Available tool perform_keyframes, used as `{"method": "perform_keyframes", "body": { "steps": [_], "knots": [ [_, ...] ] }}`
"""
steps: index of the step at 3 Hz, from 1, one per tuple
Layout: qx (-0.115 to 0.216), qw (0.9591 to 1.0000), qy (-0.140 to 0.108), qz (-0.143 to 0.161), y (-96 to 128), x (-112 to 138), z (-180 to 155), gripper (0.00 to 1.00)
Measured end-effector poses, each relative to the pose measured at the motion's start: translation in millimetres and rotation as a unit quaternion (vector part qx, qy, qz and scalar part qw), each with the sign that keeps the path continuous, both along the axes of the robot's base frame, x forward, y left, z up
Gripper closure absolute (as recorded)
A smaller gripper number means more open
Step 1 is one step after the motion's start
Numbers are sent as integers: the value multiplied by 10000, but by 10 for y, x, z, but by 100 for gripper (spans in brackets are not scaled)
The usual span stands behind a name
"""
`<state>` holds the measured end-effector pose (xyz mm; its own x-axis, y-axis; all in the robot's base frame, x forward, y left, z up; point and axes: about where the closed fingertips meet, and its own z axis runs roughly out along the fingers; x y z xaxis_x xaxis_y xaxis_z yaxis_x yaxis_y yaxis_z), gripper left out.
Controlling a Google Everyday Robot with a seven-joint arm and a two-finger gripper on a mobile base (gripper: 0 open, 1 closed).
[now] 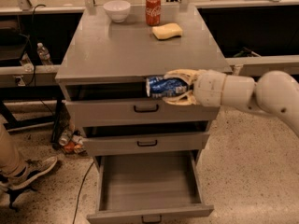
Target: Pick pepsi can from bottom drawer and place on counter
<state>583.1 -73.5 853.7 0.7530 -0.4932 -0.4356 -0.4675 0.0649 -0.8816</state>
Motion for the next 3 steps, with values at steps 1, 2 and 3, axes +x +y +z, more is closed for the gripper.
{"method": "perform_keyframes", "body": {
  "steps": [1, 2, 3],
  "knots": [
    [-489, 9971, -18, 586, 396, 187, 211, 100],
    [-819, 9894, 103, 1192, 823, 554, 302, 100],
    [-1054, 9805, 122, 1652, 1197, 846, 436, 100]
  ]
}}
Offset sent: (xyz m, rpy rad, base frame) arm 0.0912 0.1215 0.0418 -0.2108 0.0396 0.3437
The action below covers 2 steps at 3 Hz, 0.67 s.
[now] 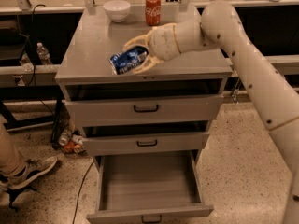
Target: Pick pepsi can from bottom drawer and place on counter
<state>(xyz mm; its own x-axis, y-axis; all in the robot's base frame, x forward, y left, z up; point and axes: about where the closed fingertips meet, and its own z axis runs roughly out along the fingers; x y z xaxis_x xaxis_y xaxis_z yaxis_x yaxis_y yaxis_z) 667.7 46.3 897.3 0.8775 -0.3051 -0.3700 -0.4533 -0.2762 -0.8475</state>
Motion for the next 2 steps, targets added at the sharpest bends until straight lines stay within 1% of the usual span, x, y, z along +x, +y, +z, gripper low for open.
{"method": "perform_keyframes", "body": {
  "steps": [1, 2],
  "knots": [
    [-652, 9969, 170, 406, 413, 204, 23, 100],
    [-1361, 9888, 354, 498, 658, 311, -85, 100]
  ]
}}
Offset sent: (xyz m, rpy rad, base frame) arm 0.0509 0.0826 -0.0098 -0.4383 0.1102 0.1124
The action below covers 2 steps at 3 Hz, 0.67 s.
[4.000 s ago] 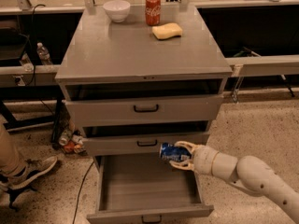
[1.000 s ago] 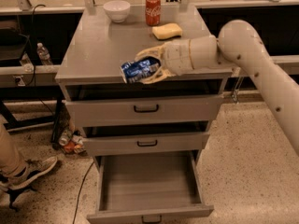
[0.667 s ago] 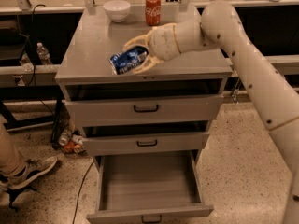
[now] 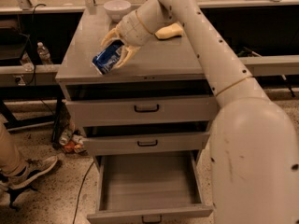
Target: Pick pepsi can from bottom drawer and place on counter
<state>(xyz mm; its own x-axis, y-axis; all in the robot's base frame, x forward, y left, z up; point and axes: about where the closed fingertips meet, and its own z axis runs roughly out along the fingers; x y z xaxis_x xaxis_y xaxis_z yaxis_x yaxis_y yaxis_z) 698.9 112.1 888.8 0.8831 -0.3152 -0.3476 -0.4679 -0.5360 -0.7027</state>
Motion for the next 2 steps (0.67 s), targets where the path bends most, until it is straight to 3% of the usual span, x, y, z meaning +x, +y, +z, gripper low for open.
{"method": "perform_keyframes", "body": {
  "steps": [1, 2],
  "knots": [
    [-472, 9986, 136, -173, 161, 112, -115, 100],
    [-489, 9937, 558, -844, 283, 287, -193, 100]
  ]
}}
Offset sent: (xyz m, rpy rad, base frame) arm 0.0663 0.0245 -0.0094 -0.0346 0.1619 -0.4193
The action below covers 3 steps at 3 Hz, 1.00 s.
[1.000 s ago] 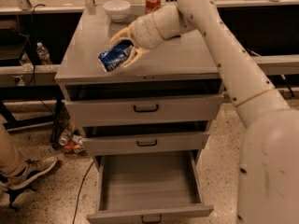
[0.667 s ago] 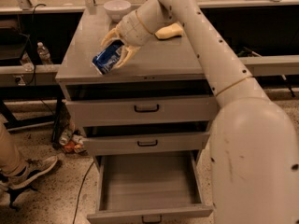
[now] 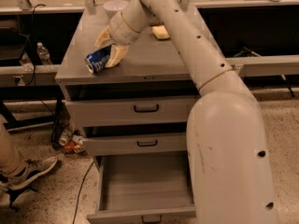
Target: Pick pepsi can from bottom drawer and place on counter
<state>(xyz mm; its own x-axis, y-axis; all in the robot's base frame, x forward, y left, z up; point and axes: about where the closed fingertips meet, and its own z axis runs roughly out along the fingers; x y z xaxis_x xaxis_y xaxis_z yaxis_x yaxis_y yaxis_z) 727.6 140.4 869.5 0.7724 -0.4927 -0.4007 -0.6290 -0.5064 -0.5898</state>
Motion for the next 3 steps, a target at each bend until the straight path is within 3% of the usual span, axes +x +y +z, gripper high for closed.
{"method": "perform_keyframes", "body": {
  "steps": [1, 2, 3],
  "knots": [
    [-15, 10000, -40, 74, 9, -9, -14, 100],
    [18, 10000, 7, 88, 39, 0, -45, 87],
    [58, 10000, 60, 20, 39, 42, -60, 63]
  ]
}}
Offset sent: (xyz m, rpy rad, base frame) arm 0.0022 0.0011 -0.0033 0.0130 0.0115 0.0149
